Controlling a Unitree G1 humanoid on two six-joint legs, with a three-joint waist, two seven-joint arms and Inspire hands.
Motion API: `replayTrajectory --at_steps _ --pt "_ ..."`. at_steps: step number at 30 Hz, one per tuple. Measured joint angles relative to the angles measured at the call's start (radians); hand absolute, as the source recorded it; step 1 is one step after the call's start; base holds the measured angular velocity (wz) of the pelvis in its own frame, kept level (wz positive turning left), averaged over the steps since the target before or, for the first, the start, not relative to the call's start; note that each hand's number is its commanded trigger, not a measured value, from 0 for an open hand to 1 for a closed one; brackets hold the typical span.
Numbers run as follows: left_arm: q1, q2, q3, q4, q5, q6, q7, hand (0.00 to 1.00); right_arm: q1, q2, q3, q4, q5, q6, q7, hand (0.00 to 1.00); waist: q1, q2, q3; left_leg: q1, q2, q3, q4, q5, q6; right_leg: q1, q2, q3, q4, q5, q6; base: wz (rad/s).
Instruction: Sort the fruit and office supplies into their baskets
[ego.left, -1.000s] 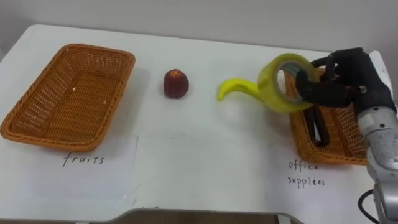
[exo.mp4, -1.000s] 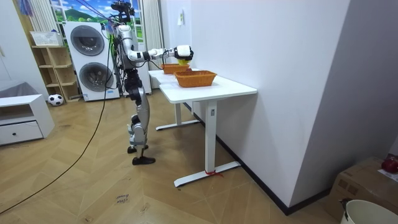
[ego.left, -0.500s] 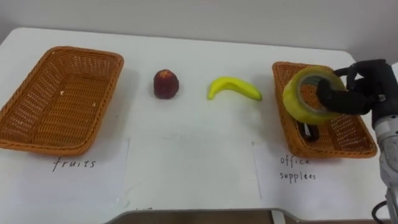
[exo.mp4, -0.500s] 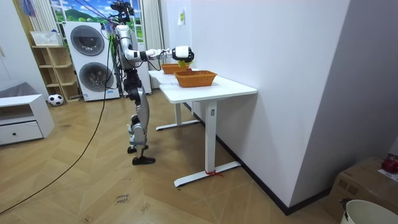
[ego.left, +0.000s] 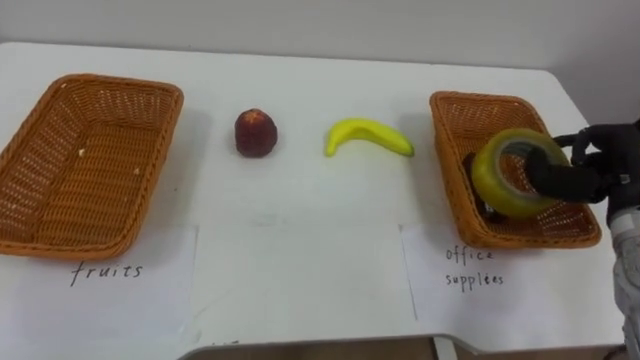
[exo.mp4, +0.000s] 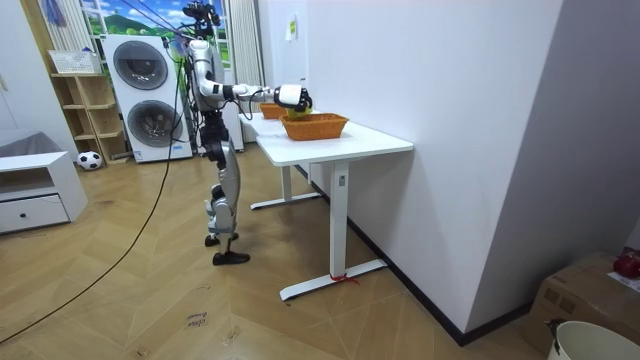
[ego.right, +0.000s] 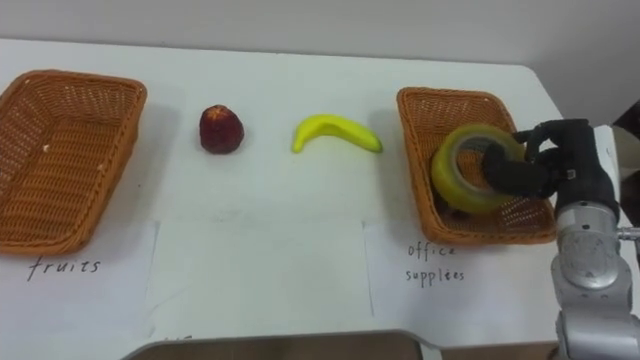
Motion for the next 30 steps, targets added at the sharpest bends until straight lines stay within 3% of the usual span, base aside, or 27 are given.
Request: replayTrajectory --at_steps 12,13,14,15,18,30 --pt "0.003 0.000 0.002 0.000 0.001 0.003 -0.008 0.00 0.020 0.000 -0.004 0.000 0.024 0.001 -0.013 1.00 0.001 -0.007 -0.0030 0.004 -0.001 0.000 0.003 0.000 0.000 0.001 0.001 0.002 0.000 0.000 0.000 0.00" --pt "0.004 0.000 0.002 0.000 0.001 0.003 -0.012 0.00 0.023 0.000 -0.004 0.000 0.024 0.001 -0.013 0.90 0.001 -0.007 -0.0028 0.005 -0.001 0.000 0.003 0.000 0.000 0.002 0.001 0.002 0.000 0.000 0.000 0.00" --pt "0.004 0.000 0.002 0.000 0.001 0.003 -0.014 0.00 0.027 0.000 -0.004 0.001 0.024 0.001 -0.013 0.65 0.001 -0.007 -0.0026 0.007 -0.001 0.000 0.003 0.000 0.000 0.004 0.001 0.002 0.000 0.000 0.000 0.00" --pt "0.004 0.000 0.002 0.000 0.001 0.003 -0.014 0.00 0.029 0.000 -0.004 0.002 0.024 0.001 -0.013 0.47 0.000 -0.007 -0.0022 0.010 -0.001 0.000 0.003 0.000 0.000 0.006 0.001 0.002 0.000 0.000 0.000 0.00" --pt "0.004 0.000 0.002 -0.001 0.001 0.002 -0.015 0.00 0.029 0.000 -0.004 0.003 0.024 0.001 -0.013 0.00 0.000 -0.009 -0.0008 0.017 -0.001 0.001 0.002 0.000 0.000 0.014 0.001 0.002 -0.001 0.000 0.000 0.00" --pt "0.006 0.002 0.002 -0.001 0.001 0.002 -0.013 0.00 0.029 0.000 -0.041 0.003 0.027 -0.001 -0.020 0.00 0.007 -0.006 0.0019 0.028 -0.001 0.011 -0.004 -0.001 -0.001 0.019 0.005 0.008 0.003 0.000 -0.001 -0.03"
